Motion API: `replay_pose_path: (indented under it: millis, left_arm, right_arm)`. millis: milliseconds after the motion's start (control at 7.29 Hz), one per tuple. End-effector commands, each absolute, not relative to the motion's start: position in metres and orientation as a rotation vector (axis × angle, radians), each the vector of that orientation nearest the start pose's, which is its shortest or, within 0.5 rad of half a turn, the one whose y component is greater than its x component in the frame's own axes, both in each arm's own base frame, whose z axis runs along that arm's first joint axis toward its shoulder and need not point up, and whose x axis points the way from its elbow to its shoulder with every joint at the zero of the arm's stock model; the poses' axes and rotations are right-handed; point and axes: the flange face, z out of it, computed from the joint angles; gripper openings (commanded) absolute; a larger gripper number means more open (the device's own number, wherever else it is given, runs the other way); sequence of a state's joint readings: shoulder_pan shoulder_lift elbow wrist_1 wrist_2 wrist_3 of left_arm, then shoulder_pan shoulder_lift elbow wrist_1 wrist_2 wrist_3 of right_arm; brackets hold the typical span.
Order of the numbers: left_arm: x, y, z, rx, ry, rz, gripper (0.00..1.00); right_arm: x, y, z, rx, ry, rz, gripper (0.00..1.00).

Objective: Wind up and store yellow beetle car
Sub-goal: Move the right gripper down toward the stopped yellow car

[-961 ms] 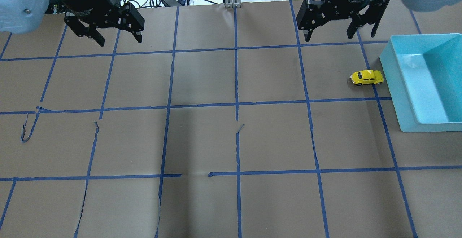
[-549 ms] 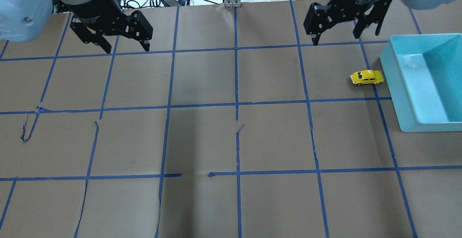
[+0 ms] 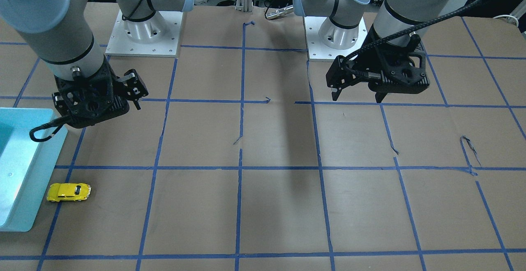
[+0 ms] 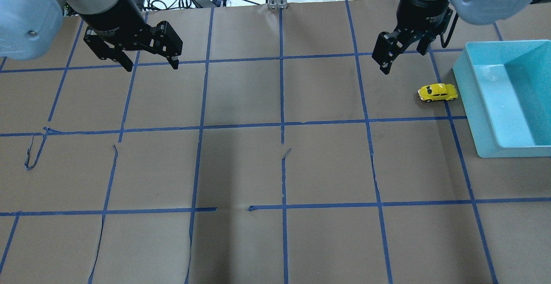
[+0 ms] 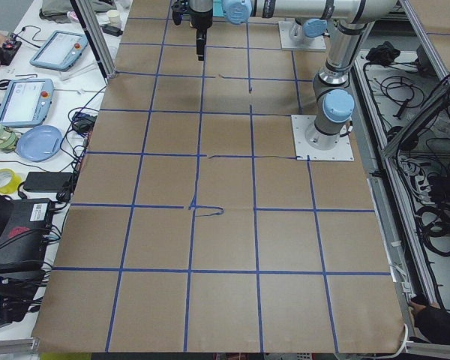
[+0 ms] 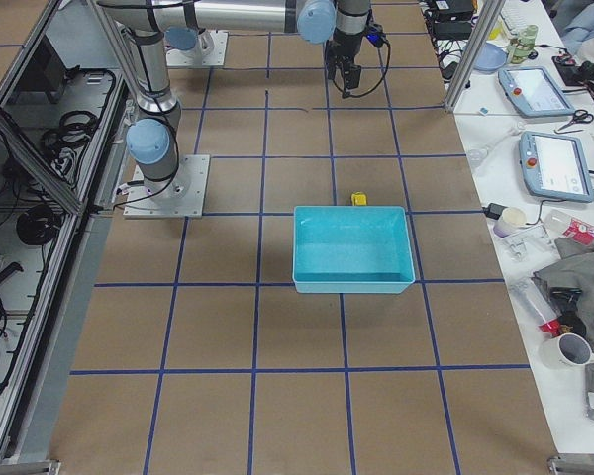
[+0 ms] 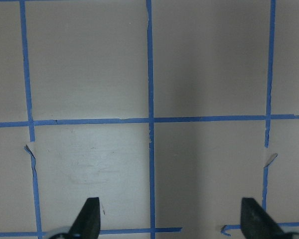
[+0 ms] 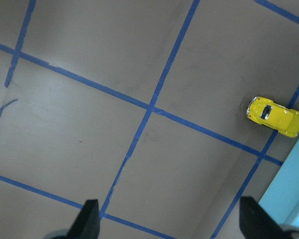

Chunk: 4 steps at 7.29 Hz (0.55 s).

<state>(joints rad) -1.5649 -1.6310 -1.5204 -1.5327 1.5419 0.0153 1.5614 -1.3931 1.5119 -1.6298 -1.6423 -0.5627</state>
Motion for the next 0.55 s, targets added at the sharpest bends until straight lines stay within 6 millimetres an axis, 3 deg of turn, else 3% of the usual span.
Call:
replay_pose_path:
  millis: [0, 137, 275, 412]
  left_arm:
    - [-0.132, -0.518, 0.486, 0.013, 3.169, -0.042, 1.00]
    - [-0.133, -0.516, 0.485, 0.015, 3.169, -0.032, 1.00]
    - [-0.133, -0.512, 0.484, 0.015, 3.167, -0.030, 1.00]
    - [-0.133, -0.509, 0.483, 0.015, 3.167, -0.025, 1.00]
  right_arm:
    - [0.089, -0.569, 0.349, -1.528, 2.897, 0.114, 1.00]
    - [0.080, -0.565, 0.317, -1.835, 2.776, 0.095, 1.00]
    - [0.066, -0.559, 0.294, -2.005, 2.678, 0.084, 1.00]
    - [0.031, -0.565, 0.272, -2.141, 2.575, 0.099, 1.00]
